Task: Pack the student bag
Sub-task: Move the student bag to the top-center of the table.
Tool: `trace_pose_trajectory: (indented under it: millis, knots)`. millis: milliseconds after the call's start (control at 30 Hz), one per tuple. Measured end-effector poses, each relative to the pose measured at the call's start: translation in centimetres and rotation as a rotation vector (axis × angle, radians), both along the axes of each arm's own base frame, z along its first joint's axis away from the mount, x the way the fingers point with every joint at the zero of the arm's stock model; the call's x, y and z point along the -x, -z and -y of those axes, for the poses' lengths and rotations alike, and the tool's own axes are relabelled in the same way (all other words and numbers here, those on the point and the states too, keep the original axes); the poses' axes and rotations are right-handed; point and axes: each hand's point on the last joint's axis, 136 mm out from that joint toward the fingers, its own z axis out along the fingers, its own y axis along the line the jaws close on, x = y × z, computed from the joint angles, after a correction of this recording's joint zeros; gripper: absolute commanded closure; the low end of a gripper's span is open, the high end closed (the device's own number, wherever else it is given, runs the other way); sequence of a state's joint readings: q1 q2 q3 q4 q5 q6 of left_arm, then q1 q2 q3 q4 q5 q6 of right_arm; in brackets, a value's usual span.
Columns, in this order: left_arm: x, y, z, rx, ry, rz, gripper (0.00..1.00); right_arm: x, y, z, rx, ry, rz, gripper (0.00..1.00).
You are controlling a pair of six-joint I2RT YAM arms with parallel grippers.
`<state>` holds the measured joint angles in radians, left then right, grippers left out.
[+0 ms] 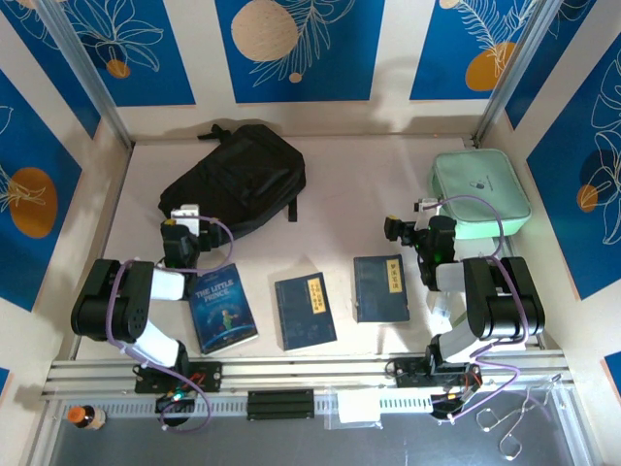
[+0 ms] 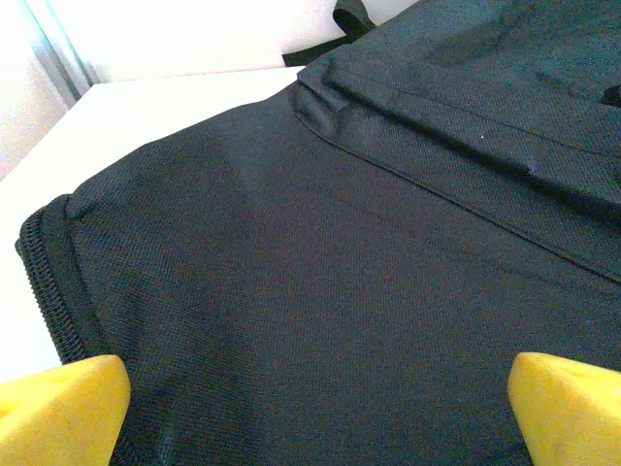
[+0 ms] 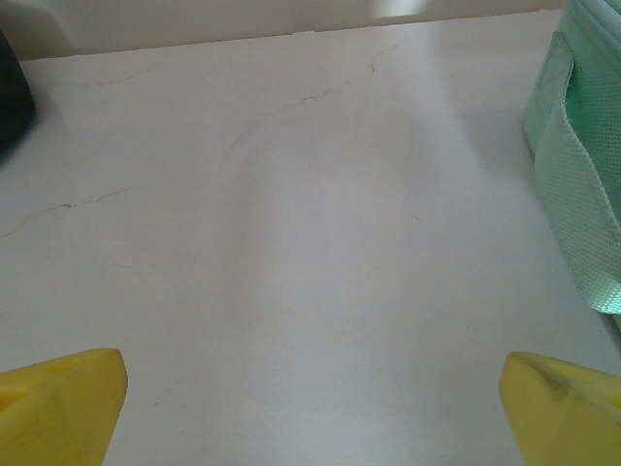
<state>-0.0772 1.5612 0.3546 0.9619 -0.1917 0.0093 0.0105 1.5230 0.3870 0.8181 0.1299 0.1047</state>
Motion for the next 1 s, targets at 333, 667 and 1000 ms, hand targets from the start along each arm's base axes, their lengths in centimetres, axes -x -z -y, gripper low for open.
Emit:
trace_pose_trajectory:
  millis: [333, 667, 1000]
  knots:
    - [0.1, -0.1, 0.0, 0.001, 0.0, 0.011, 0.0, 0.0, 0.0, 0.0, 0.0, 0.0, -0.002, 0.01]
    - [2.5, -6.7, -1.2, 0.018, -0.062, 0.141, 0.0, -1.2, -7.5, -1.0, -0.01, 0.039, 0.04, 0.01]
    - [-0.1, -14.6, 2.0, 0.244, 0.055, 0.135, 0.0, -4.0, -11.0, -5.3, -0.282, 0.142, -0.182, 0.01]
